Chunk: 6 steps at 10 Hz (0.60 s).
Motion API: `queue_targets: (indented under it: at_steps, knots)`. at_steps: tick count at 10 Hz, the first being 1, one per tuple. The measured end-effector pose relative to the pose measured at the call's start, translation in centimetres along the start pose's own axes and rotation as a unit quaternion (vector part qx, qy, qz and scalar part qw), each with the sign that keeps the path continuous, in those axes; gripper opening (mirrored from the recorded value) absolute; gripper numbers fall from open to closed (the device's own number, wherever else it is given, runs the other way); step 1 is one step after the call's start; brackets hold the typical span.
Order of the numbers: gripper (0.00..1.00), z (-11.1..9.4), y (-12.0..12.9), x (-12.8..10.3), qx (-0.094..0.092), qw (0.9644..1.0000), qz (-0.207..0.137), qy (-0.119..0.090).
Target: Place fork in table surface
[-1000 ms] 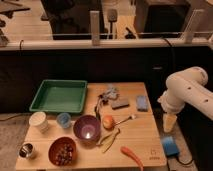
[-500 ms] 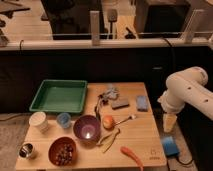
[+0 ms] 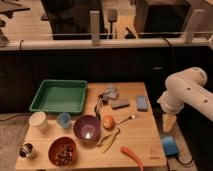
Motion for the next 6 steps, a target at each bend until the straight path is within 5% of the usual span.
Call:
queue_targets:
  at_steps: [2,6]
  knots:
    - [0.8,0.9,-0.2,-2.9,0.002,0.9996,-0.028,0.003]
    - [0.8,1.8,-0.3,-4.5,0.004,0.9985,-0.055,0.001]
